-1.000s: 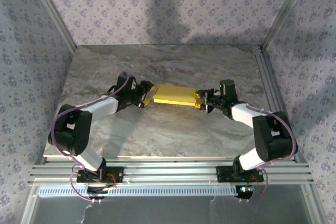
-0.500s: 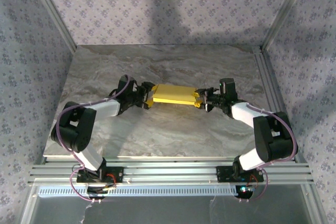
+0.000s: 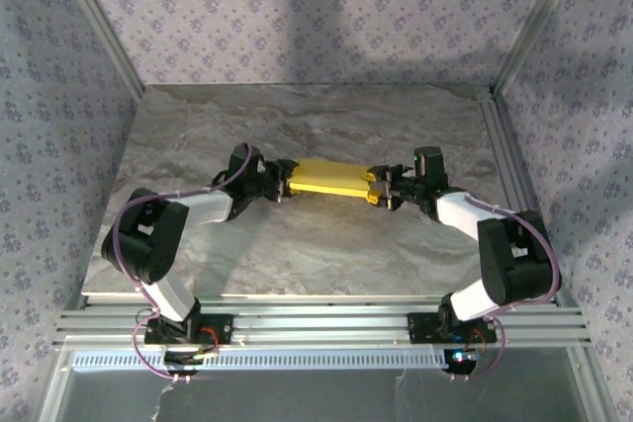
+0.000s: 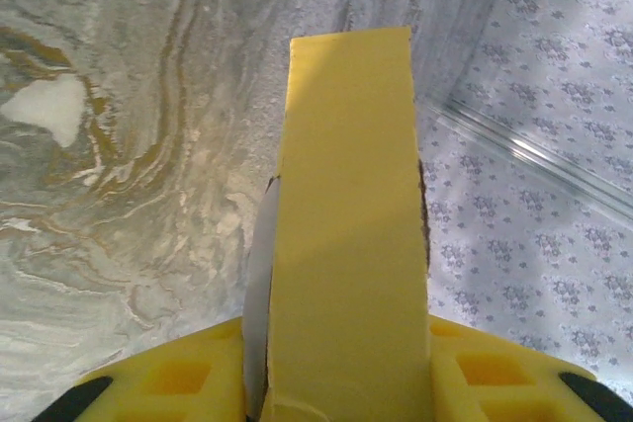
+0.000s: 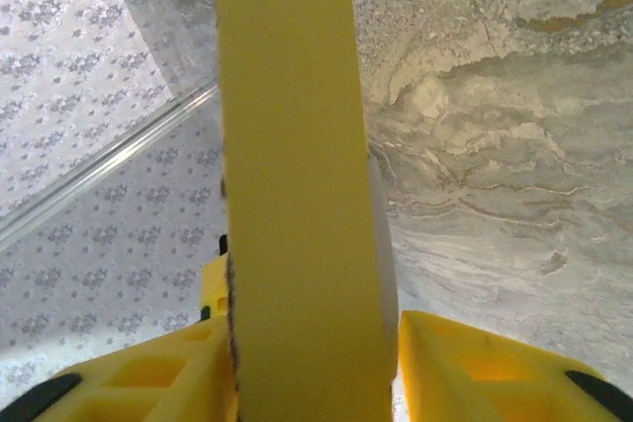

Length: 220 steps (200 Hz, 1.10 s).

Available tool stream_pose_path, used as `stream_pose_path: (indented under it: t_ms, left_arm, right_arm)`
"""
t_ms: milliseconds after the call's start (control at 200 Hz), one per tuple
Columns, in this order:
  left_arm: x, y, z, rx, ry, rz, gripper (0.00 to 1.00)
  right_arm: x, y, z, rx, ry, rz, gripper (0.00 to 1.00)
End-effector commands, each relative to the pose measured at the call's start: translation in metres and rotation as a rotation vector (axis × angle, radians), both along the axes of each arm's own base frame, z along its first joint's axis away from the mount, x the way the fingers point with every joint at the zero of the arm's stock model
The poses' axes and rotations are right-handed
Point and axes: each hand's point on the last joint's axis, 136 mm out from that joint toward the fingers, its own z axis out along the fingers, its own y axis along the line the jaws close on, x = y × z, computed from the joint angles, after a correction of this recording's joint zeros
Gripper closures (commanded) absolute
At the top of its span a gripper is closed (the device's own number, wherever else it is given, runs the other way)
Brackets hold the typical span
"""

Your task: Fold the paper box

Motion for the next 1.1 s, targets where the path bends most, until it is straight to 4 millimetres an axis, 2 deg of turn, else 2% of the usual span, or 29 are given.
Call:
stream_pose_path:
  t_ms: [0,40,80,225,305,350,395,455,545,570,605,660,740,909,1004,1094]
  left_arm:
    - [-0.002,0.003,0.012,-0.062,0.043,0.042,0.67]
    - [-0.005,0.005,0.011,-0.059,0.063,0.047,0.7]
    - [-0.011,0.009,0.009,-0.05,0.098,0.053,0.72]
    - [-0.029,0.03,0.009,0.014,0.201,0.053,0.76]
    - [-0.042,0.045,0.014,0.069,0.247,0.056,0.78]
    - [-0.048,0.053,0.018,0.105,0.266,0.056,0.79]
    - [-0.055,0.062,0.023,0.149,0.278,0.061,0.8]
    - [-0.066,0.071,0.027,0.193,0.309,0.069,0.81]
    - [-0.076,0.079,0.031,0.202,0.328,0.086,0.82]
    - [-0.079,0.082,0.031,0.208,0.332,0.097,0.82]
    - [-0.082,0.088,0.031,0.219,0.332,0.121,0.82]
    - [-0.083,0.093,0.033,0.219,0.32,0.151,0.82]
    - [-0.085,0.097,0.03,0.205,0.319,0.175,0.82]
    - [-0.086,0.099,0.026,0.202,0.332,0.172,0.83]
    - [-0.087,0.1,0.025,0.204,0.334,0.17,0.83]
    - [-0.086,0.1,0.025,0.201,0.334,0.168,0.84]
  right_arm:
    - [0.004,-0.005,0.023,-0.054,-0.102,0.054,0.39]
    - [0.005,-0.01,0.032,-0.104,-0.162,0.068,0.32]
    - [0.009,-0.014,0.048,-0.152,-0.271,0.085,0.3]
    - [0.005,-0.037,0.104,-0.472,-0.651,0.152,0.32]
    - [-0.007,-0.038,0.135,-0.659,-0.885,0.192,0.32]
    - [-0.015,-0.03,0.148,-0.774,-1.04,0.257,0.31]
    - [-0.028,-0.011,0.165,-0.834,-1.235,0.353,0.3]
    - [-0.046,0.012,0.173,-0.938,-1.452,0.476,0.27]
    - [-0.081,0.05,0.169,-1.073,-1.749,0.746,0.24]
    - [-0.091,0.06,0.164,-1.114,-1.835,0.827,0.17]
    - [-0.098,0.071,0.158,-1.228,-1.935,0.899,0.16]
    - [-0.098,0.083,0.15,-1.386,-2.012,0.97,0.16]
    - [-0.092,0.097,0.14,-1.42,-2.014,1.078,0.16]
    - [-0.092,0.126,0.096,-1.41,-1.97,1.359,0.15]
    - [-0.09,0.134,0.083,-1.395,-1.933,1.412,0.15]
    - [-0.081,0.136,0.074,-1.435,-1.888,1.421,0.15]
